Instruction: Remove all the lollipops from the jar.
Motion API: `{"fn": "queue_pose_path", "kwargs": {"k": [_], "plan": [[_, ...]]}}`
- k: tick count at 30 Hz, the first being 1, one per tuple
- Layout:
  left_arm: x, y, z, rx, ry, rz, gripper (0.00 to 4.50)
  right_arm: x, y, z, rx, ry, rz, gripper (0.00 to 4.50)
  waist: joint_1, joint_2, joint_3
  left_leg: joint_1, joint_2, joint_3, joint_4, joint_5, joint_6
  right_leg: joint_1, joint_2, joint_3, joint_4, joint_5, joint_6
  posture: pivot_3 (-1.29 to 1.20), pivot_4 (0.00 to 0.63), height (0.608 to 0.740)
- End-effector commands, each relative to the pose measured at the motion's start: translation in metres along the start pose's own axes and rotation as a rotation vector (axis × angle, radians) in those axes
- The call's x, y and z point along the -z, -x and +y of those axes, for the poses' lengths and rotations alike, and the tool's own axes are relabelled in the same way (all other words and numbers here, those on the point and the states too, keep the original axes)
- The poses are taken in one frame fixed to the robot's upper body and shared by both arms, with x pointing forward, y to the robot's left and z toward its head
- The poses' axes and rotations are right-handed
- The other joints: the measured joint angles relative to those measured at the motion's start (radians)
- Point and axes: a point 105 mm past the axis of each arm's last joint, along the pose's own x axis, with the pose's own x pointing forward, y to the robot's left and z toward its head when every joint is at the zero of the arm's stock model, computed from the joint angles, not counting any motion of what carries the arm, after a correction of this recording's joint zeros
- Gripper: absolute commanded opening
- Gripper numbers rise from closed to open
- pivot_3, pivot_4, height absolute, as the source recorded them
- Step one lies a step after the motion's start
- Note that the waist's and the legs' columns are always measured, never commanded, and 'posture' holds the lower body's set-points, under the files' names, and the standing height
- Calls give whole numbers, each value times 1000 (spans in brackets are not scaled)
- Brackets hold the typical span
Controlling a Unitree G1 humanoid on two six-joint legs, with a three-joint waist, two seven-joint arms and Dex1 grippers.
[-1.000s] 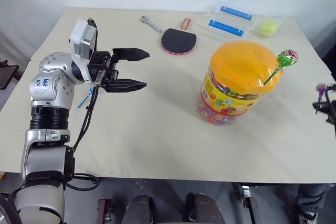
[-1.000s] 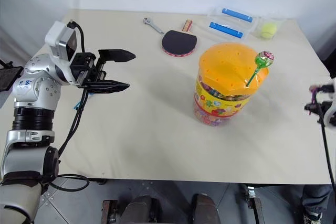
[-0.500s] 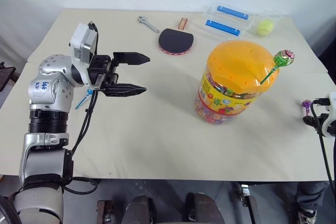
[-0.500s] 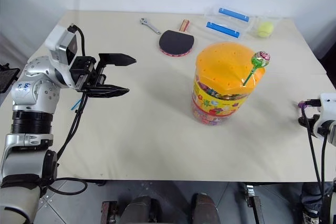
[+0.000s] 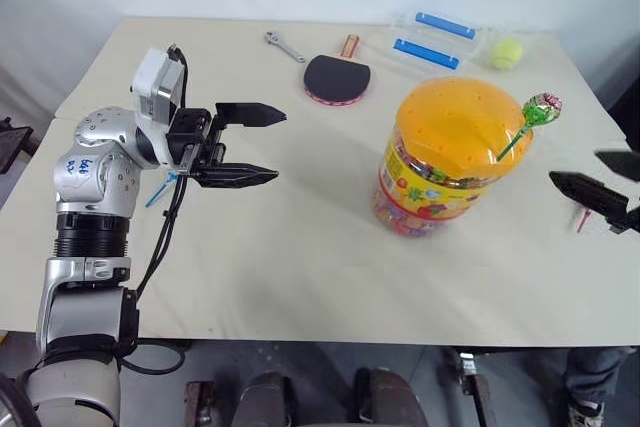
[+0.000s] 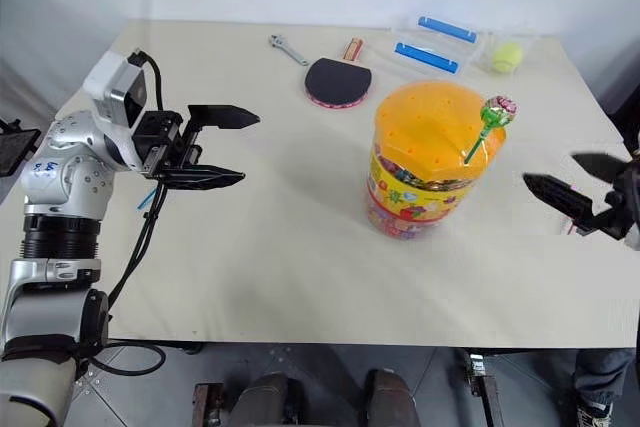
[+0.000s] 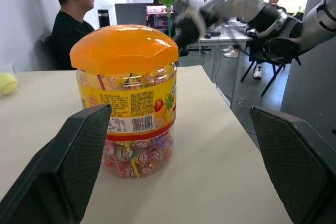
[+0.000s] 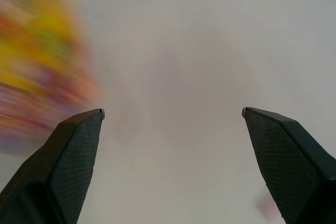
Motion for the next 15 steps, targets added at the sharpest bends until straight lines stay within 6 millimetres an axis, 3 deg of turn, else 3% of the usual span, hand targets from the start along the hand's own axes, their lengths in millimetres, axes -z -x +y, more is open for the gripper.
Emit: {"fn": "queue_pose_path", "kwargs": {"k": [1,8,11,15], "plan": [[-10,-2,-6,73,-45,-19,4500,-21,-1,28,-131,57,-121,4420,7,0,0,0,0,0,0,0,0,0,0,0,0,0,0,0,150,740],[-12,-5,-5,82,-50,-23,4500,-19,-26,56,-320,83,-108,4420,11,0,0,0,-1,1,1,0,0,0,0,0,0,0,0,0,150,740],[-12,-5,-5,84,-53,-24,4500,-25,-35,57,-335,88,-144,4420,1,0,0,1,0,1,0,0,0,0,0,0,0,0,0,0,150,740],[-14,-3,-7,82,-55,-22,4500,-35,-39,61,-383,52,-207,3558,-12,0,0,1,0,0,-1,0,0,0,0,0,0,0,0,0,150,740]]}}
